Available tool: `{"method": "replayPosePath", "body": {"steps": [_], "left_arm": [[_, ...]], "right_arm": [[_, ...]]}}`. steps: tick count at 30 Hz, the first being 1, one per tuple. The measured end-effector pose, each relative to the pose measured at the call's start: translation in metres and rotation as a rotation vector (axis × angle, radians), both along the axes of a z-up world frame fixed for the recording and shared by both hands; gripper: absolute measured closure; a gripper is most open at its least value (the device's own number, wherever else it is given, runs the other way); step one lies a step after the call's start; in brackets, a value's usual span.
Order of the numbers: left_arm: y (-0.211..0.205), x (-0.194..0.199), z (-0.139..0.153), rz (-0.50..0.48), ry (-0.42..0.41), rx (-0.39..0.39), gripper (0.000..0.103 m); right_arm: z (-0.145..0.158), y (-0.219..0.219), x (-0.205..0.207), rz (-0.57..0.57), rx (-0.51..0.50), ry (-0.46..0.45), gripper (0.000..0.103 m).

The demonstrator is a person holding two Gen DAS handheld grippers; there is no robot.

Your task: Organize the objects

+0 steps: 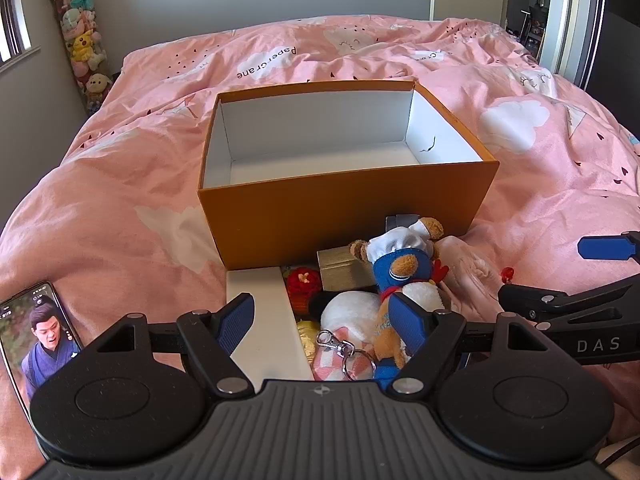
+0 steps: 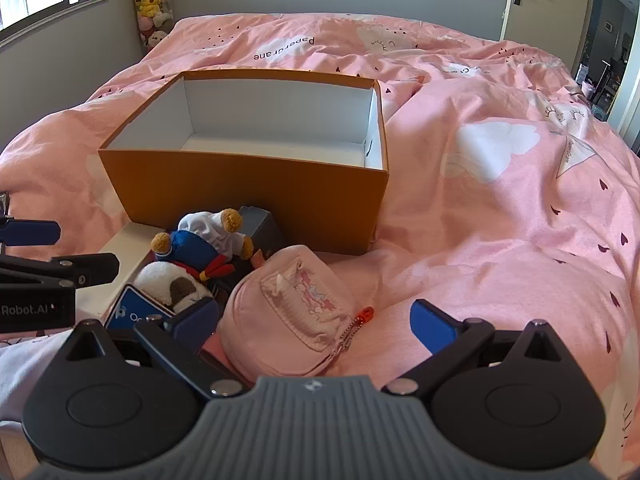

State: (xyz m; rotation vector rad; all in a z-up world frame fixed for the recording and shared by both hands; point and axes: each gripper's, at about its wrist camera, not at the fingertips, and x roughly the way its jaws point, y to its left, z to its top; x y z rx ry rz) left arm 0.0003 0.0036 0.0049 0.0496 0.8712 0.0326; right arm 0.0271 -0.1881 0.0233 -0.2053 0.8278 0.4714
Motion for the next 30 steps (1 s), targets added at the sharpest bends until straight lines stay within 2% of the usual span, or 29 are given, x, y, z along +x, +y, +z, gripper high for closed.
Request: {"method": "replayPosePath", "body": {"steps": [23,30], "left_arm": [[0.0005,-0.0001,-0.0023,0.003,-0.006,-0.007,0.014],[0.0029,0.0014,-0.0031,-0.014,-0.009,-0.064,0.025]], "right_arm": [[-0.0049,-0.0004,0.0013,-0.007,0.001,0.031,0.001],[-0.0040,-0.0008,0.0033,0.002,0.011,0.034,0.001]]}}
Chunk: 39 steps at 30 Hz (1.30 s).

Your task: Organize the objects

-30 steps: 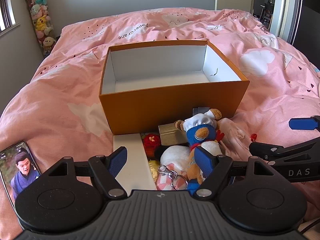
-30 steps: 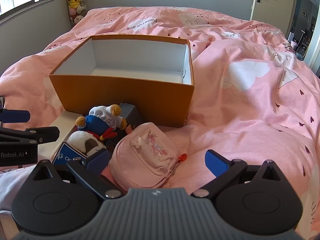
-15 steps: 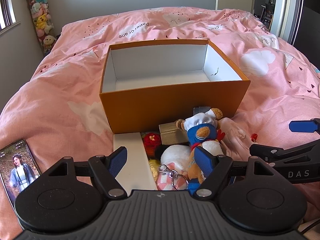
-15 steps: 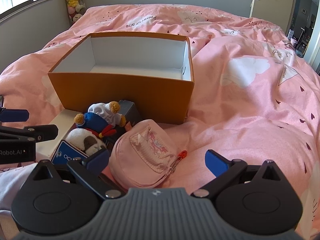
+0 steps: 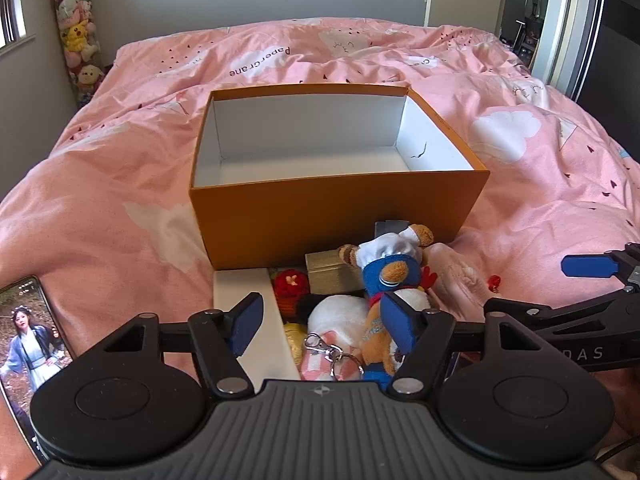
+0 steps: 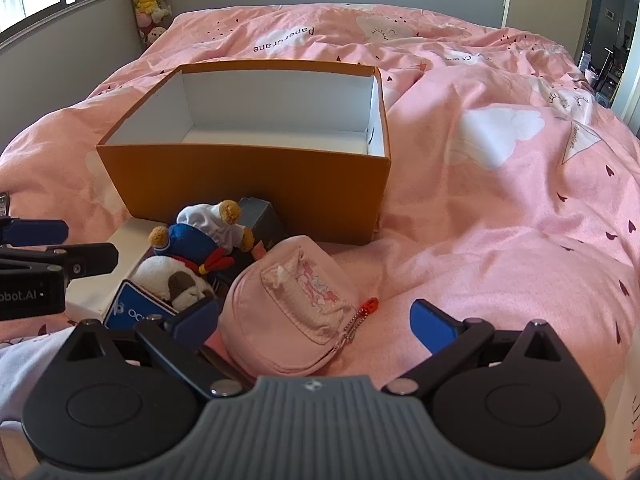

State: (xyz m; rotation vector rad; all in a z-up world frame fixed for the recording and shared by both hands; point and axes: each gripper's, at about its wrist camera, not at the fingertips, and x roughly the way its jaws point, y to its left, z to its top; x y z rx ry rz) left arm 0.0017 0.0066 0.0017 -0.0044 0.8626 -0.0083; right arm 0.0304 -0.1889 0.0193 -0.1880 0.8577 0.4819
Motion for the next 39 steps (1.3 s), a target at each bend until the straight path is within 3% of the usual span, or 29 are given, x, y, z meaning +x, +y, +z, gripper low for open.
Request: {"method": "replayPosePath", "body": {"steps": [3,5,12,16,20,27,30,33,39], "left_arm": [[0.002,0.003,0.000,-0.003,0.001,-0.023,0.027],[0.004,0.005,0.000,-0.008,0.004,-0.039,0.028],[0.002,0.018,-0.001,-0.046,0.012,-0.106,0.044],[-0.001,0.026,0.001,-0.076,0.005,-0.175,0.047],[-0.005,0.030,0.002,-0.087,0.002,-0.183,0.049],[-0.008,0.030,0.006,-0.116,-0.014,-0.208,0.055],[-0.011,0.031,0.010,-0.137,-0.022,-0.235,0.059],[-0.015,0.034,0.015,-0.170,-0.025,-0.271,0.062],[-0.025,0.044,0.015,-0.225,0.019,-0.319,0.070]], "right_arm": [[0.002,0.004,0.001,0.021,-0.003,-0.005,0.003],[0.002,0.008,0.003,0.043,0.000,0.005,0.015],[-0.007,0.028,0.018,0.125,-0.012,0.084,0.034],[-0.015,0.040,0.026,0.157,-0.022,0.132,0.044],[-0.023,0.048,0.031,0.164,-0.061,0.140,0.052],[-0.014,0.029,0.039,0.131,-0.011,0.146,0.067],[0.002,0.014,0.041,0.112,0.031,0.102,0.093],[0.013,0.002,0.048,0.085,0.081,0.096,0.092],[0.004,-0.019,0.050,0.022,0.037,0.118,0.091]]}}
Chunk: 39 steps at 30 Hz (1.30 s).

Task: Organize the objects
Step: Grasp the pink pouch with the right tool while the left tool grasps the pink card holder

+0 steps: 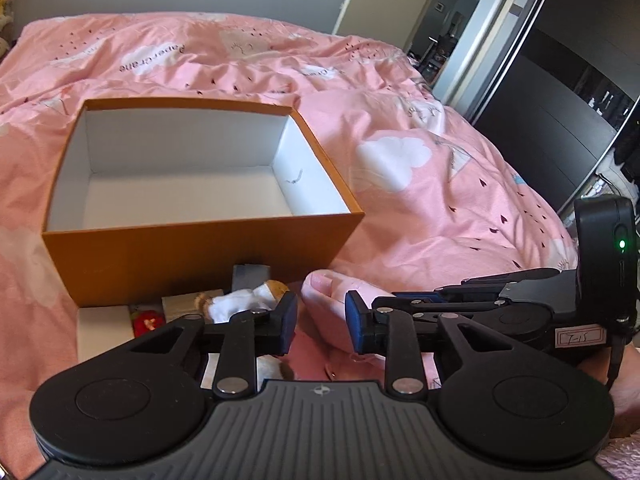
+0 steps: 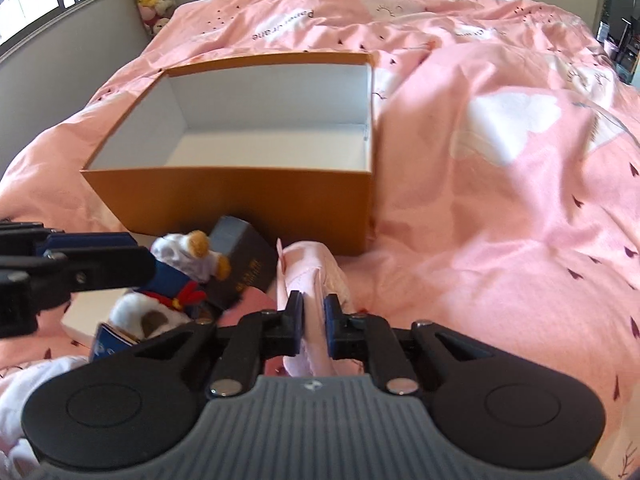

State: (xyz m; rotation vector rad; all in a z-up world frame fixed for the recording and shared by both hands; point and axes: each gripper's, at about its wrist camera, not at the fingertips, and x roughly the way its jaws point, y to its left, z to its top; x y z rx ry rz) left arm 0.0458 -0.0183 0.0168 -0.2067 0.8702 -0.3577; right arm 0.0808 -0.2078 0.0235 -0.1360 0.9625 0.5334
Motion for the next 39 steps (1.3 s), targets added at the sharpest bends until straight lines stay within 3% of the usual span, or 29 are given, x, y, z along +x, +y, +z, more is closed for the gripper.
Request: {"method": "replayPosePath", "body": {"steps": [6,9,11,16,20,22,26,31,35,39], "left_arm": [[-0.023,0.011,-0.009,-0.096,0.089,-0.005,0.070],[-0.043,0.019,-0.019,-0.129,0.155,0.070,0.070],[-0.052,0.026,-0.028,-0.130,0.212,0.119,0.070],[-0.058,0.043,-0.044,-0.092,0.347,0.238,0.051],[-0.062,0.057,-0.050,-0.127,0.431,0.275,0.045],[-0.066,0.066,-0.055,-0.144,0.473,0.300,0.036],[-0.075,0.083,-0.070,-0.169,0.553,0.393,0.034],[-0.078,0.087,-0.085,-0.182,0.597,0.411,0.031],[-0.074,0.082,-0.084,-0.163,0.585,0.390,0.037],[-0.065,0.082,-0.068,-0.083,0.546,0.319,0.064]], "right_arm": [[-0.011,-0.033,0.006,-0.082,0.026,0.018,0.089],[-0.013,-0.043,0.009,-0.097,0.076,0.038,0.089],[-0.013,-0.045,0.008,-0.101,0.089,0.039,0.081],[-0.016,-0.050,0.009,-0.103,0.132,0.047,0.076],[-0.020,-0.054,0.012,-0.086,0.169,0.061,0.068],[-0.021,-0.053,0.015,-0.080,0.181,0.065,0.067],[-0.023,-0.059,0.019,-0.082,0.192,0.059,0.067],[-0.026,-0.065,0.024,-0.093,0.213,0.066,0.067],[-0.027,-0.064,0.027,-0.080,0.236,0.090,0.067],[-0.025,-0.063,0.029,-0.076,0.243,0.110,0.068]]}}
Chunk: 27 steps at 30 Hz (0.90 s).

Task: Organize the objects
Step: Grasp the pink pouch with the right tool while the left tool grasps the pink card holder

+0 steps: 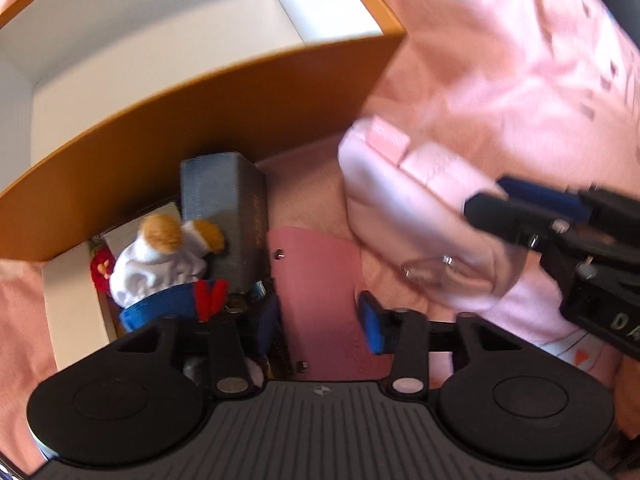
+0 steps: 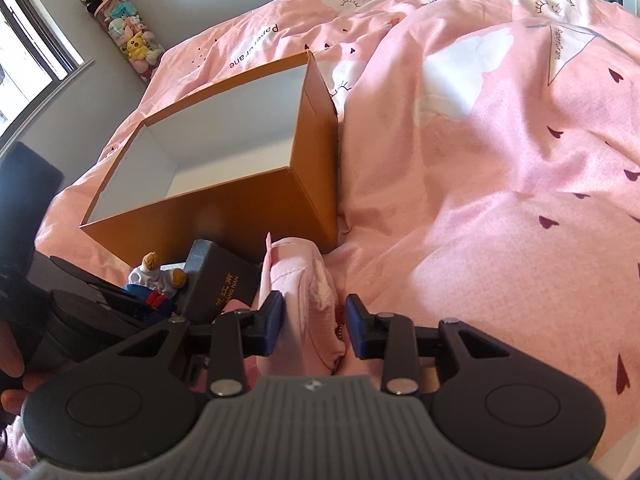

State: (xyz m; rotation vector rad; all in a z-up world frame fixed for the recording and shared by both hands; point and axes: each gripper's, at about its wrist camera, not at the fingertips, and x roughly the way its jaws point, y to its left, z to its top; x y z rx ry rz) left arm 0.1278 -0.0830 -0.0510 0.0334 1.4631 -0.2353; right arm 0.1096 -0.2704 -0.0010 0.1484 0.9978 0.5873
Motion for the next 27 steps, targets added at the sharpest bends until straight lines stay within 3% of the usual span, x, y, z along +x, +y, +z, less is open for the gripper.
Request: {"method": "replayPosePath", "body": {"steps": [3,7,13,16,21,27], "left_arm": [[0.011,-0.007,0.013,0.041,-0.056,-0.085,0.078],[0.014,-0.013,0.019,0.055,-0.092,-0.149,0.079],[0.003,-0.005,0.006,0.077,-0.077,-0.141,0.080],[0.005,-0.008,0.001,0.084,-0.085,-0.152,0.080],[0.006,-0.010,-0.003,0.074,-0.085,-0.146,0.080],[0.003,-0.010,-0.008,0.049,-0.101,-0.149,0.079]], "right_arm": [[0.003,0.001,0.002,0.004,0.001,0.017,0.068],[0.007,0.002,0.010,0.030,0.012,0.066,0.068],[0.021,0.021,0.023,0.120,-0.033,0.094,0.067],[0.024,0.036,0.032,0.152,-0.060,0.115,0.062],[0.014,0.062,0.041,0.190,-0.171,0.128,0.059],[0.005,0.063,0.044,0.189,-0.252,0.141,0.059]]}}
